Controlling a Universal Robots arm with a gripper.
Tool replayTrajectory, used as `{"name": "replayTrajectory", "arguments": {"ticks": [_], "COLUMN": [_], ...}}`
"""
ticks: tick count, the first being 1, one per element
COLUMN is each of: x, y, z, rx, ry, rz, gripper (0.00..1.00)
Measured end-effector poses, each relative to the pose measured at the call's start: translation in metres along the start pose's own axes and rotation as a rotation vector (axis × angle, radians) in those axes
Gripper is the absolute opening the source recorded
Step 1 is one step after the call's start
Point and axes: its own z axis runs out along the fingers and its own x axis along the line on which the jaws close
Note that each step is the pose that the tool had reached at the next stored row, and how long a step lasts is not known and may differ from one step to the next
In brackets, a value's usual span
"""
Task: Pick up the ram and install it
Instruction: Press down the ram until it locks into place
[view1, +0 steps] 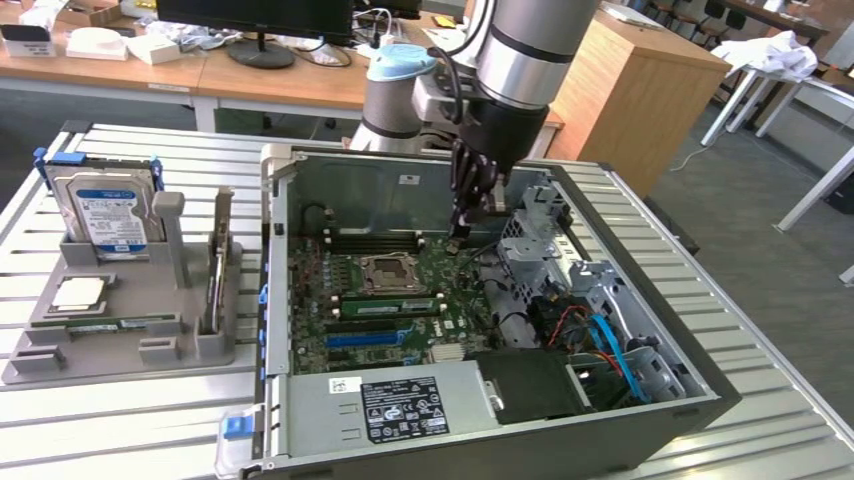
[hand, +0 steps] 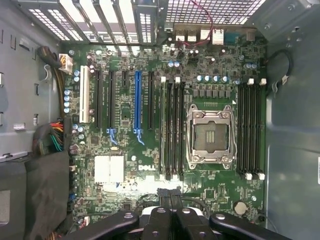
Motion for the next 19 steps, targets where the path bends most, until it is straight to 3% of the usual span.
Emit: {"name": "replayTrajectory", "arguments": {"ticks": [19], "x": [0.001], "y": [-0.0004], "z": [0.0248], "rx": [0.0], "ry": [0.0], "rz": [0.0], "gripper": [0.1]}}
